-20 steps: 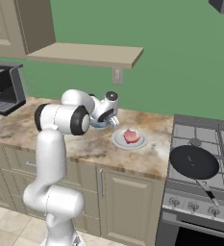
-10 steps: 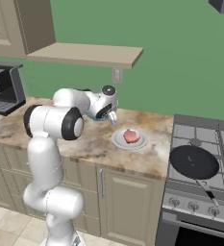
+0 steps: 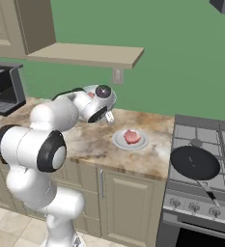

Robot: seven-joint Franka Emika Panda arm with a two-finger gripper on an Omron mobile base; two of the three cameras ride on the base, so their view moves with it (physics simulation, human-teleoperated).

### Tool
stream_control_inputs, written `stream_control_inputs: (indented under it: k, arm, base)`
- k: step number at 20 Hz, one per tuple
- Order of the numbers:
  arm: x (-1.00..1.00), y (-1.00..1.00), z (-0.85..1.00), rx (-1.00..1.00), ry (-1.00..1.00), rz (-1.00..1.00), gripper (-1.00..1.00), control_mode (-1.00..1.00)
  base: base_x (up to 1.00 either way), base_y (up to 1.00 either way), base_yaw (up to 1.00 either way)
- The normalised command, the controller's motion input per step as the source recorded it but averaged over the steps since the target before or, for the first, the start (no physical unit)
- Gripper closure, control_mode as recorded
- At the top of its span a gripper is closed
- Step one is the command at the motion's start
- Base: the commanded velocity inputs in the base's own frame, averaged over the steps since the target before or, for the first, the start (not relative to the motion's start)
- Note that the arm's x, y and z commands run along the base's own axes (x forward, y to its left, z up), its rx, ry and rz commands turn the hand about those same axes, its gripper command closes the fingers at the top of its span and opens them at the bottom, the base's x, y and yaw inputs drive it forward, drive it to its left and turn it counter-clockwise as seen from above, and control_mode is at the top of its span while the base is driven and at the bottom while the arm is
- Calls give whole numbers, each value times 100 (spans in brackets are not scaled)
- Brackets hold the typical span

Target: Place one of the steaks on the plate and the other in the bowl. Then place the bowl in the fridge.

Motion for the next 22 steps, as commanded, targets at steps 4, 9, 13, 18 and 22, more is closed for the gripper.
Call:
stream_control_inputs:
  k: [4,9,13,18,22]
  arm:
    - [-100,-8,97,0,0,0,100,-100]
    - [-100,-1,95,0,11,0,100,-100]
    - [-100,0,79,0,13,0,100,-100]
    - [-100,0,60,0,8,0,100,-100]
    - [-100,0,26,0,4,0,100,-100]
  base:
    - [0,0,0]
    - [0,0,0]
    - [0,0,0]
    - [0,0,0]
    - [0,0,0]
